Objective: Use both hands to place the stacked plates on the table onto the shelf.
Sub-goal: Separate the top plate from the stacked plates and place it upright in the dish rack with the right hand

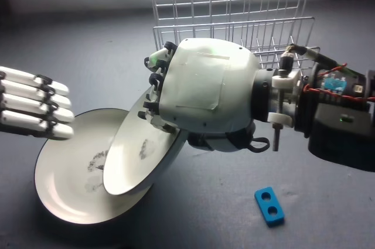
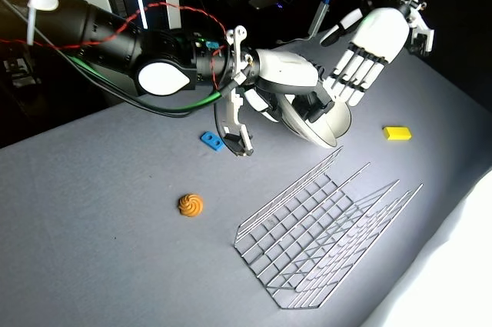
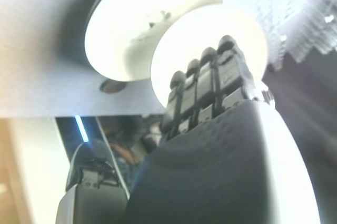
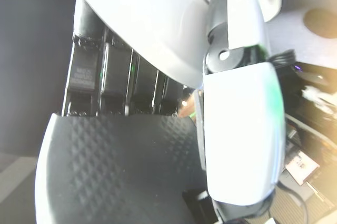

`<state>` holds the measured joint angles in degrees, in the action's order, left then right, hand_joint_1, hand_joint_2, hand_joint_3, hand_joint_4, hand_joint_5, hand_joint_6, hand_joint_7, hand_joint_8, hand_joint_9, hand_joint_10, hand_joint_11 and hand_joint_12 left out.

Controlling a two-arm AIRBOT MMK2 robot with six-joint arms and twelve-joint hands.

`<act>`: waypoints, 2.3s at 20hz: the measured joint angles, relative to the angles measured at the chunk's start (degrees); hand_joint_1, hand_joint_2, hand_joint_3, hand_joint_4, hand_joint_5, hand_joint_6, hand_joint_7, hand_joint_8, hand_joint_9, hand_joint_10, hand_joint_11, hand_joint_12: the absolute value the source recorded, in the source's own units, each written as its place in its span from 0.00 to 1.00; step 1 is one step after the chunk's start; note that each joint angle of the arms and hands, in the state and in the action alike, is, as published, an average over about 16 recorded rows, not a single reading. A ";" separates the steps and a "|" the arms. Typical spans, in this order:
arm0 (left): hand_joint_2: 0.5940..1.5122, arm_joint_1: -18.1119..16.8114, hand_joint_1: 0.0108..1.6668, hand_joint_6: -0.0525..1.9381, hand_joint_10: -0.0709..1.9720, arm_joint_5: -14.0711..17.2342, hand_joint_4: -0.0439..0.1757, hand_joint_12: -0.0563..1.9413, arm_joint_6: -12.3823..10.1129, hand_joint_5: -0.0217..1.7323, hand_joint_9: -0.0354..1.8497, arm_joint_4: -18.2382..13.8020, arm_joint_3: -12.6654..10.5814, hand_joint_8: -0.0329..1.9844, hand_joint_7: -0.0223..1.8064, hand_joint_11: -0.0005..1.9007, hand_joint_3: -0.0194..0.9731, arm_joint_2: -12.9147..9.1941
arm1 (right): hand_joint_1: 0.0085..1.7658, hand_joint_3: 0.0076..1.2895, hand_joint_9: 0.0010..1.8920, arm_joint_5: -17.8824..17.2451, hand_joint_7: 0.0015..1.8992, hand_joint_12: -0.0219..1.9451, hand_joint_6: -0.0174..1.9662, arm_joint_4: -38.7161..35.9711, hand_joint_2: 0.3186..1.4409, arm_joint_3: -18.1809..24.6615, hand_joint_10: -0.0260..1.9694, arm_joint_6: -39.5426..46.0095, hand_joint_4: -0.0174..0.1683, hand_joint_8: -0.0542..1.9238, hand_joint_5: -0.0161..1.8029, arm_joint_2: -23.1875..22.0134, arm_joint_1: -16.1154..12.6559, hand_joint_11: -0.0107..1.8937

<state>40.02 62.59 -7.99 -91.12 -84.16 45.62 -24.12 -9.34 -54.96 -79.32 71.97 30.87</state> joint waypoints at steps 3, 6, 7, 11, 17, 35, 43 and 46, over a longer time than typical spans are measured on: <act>0.61 -0.40 0.00 0.04 0.04 0.01 0.22 0.03 -1.11 0.06 0.03 -0.24 -0.90 0.02 0.04 0.01 0.03 -0.67 | 0.68 0.00 0.51 0.30 0.55 0.79 0.29 0.09 0.57 2.06 0.58 -0.26 0.12 0.54 0.59 -2.29 -1.05 0.35; 0.61 -0.70 0.00 0.04 0.04 -0.04 0.22 0.03 -1.96 0.06 0.03 -0.33 -1.71 0.02 0.04 0.01 0.03 -1.16 | 0.68 0.00 0.50 0.64 0.55 0.80 0.30 0.23 0.57 4.12 0.59 -0.55 0.11 0.55 0.59 -4.68 -2.21 0.34; 0.61 -0.79 0.00 0.04 0.04 -0.06 0.22 0.03 -2.19 0.05 0.03 -0.36 -1.95 0.02 0.04 0.01 0.03 -1.28 | 0.68 0.00 0.50 0.77 0.55 0.80 0.30 0.37 0.57 4.79 0.59 -0.65 0.11 0.55 0.59 -5.48 -2.67 0.34; 0.61 -1.13 0.00 0.04 0.04 -0.13 0.22 0.03 -2.89 0.06 0.04 -0.37 -2.87 0.02 0.04 0.01 0.03 -1.52 | 0.68 0.00 0.49 1.02 0.55 0.80 0.33 1.39 0.57 7.33 0.59 -1.03 0.10 0.56 0.59 -8.71 -4.99 0.35; 0.60 -1.41 0.00 0.04 0.04 -0.51 0.22 0.03 -3.28 0.05 0.03 -0.33 -3.89 0.02 0.04 0.01 0.03 -1.49 | 0.68 0.01 0.49 2.13 0.55 0.81 0.34 4.49 0.57 10.46 0.60 -1.36 0.09 0.56 0.59 -13.41 -9.28 0.34; 0.60 -1.79 0.00 0.04 0.04 -1.19 0.22 0.03 -4.51 0.06 0.04 -0.99 -2.67 0.02 0.04 0.01 0.03 -0.58 | 0.68 0.01 0.50 8.86 0.55 0.78 0.36 -1.33 0.57 9.10 0.59 29.52 0.10 0.58 0.58 -21.44 -23.24 0.35; 0.61 -0.86 0.00 0.04 0.04 -2.70 0.22 0.03 -5.86 0.05 0.04 -1.24 -2.66 0.02 0.04 0.01 0.03 1.25 | 0.69 0.00 0.48 15.44 0.54 0.78 0.35 -7.46 0.58 3.25 0.60 52.11 0.08 0.61 0.57 -20.81 -26.47 0.34; 0.61 -0.28 0.00 0.04 0.04 -3.28 0.22 0.03 -6.21 0.05 0.04 -1.21 -2.92 0.02 0.05 0.01 0.03 1.97 | 0.70 0.00 0.47 18.27 0.53 0.78 0.36 -7.45 0.59 1.02 0.60 56.63 0.07 0.62 0.57 -20.21 -27.21 0.34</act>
<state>39.74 59.30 -14.20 -92.33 -87.08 47.58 -5.86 -16.79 -53.95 -22.68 51.77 3.66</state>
